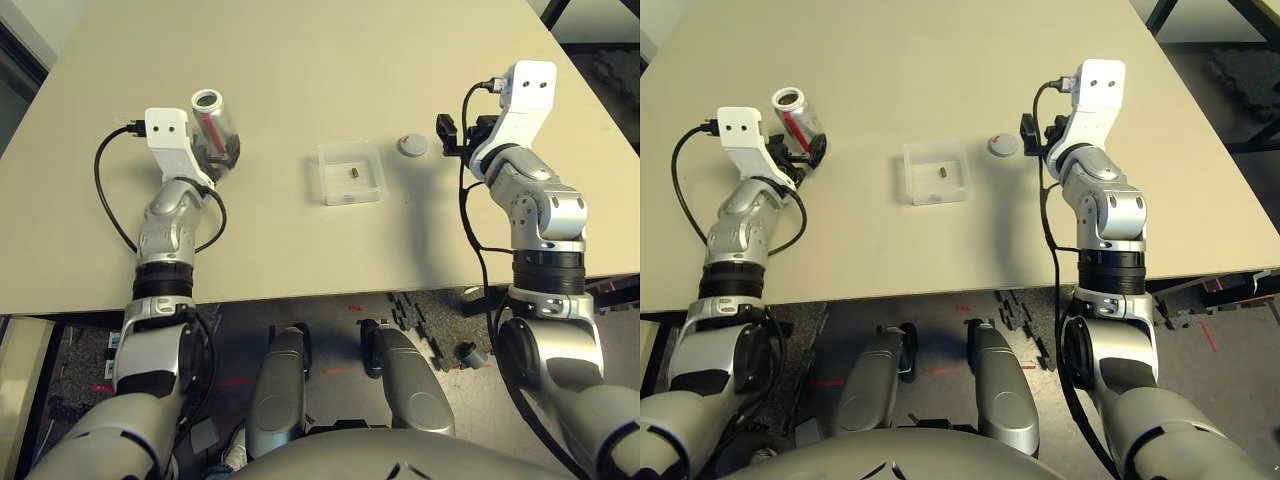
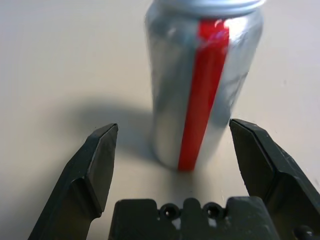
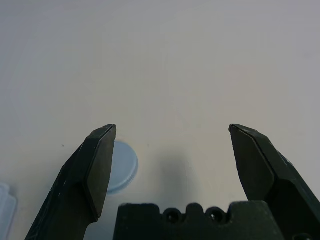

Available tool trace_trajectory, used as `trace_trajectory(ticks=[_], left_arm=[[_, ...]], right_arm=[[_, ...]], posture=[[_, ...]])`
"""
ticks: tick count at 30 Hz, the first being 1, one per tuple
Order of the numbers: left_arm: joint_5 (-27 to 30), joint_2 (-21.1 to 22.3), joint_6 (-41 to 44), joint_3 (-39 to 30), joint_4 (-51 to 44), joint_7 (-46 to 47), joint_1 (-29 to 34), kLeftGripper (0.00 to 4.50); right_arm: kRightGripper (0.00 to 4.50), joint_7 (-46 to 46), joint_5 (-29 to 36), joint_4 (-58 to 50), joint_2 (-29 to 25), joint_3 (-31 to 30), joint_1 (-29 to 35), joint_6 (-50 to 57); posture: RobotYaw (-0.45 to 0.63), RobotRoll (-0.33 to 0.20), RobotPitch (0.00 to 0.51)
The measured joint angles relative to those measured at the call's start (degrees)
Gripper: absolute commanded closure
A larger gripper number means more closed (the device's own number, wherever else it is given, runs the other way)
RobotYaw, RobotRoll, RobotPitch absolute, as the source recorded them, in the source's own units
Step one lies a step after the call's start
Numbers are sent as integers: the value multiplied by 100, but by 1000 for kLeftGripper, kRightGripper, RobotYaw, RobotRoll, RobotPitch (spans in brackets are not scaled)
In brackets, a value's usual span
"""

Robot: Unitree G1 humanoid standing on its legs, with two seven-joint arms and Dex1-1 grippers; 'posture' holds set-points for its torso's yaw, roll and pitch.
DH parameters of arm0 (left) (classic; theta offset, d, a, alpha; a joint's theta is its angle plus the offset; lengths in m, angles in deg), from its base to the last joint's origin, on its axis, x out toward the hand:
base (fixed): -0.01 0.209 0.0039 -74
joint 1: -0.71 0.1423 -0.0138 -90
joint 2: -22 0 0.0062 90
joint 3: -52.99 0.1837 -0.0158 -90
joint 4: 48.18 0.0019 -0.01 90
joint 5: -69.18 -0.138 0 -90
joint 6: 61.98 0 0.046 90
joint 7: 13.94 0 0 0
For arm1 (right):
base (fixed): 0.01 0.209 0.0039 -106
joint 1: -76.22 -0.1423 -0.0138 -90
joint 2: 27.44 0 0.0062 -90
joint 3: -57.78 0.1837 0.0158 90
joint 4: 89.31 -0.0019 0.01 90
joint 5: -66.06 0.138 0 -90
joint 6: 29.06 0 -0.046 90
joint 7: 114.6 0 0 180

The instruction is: Pour the medicine from the bottle into the box.

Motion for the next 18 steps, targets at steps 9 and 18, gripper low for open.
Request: trace_trajectory(ticks=[9, 18], left_arm=[[313, -162, 672, -257, -1548, 363, 964, 24], [299, 960, -775, -1145, 346, 396, -288, 24]], right_arm=[[0, 7, -2, -90, -140, 243, 412, -363], [0, 605, -193, 240, -346, 933, 745, -1546]], posture=[[86, 0, 238], [109, 0, 244]])
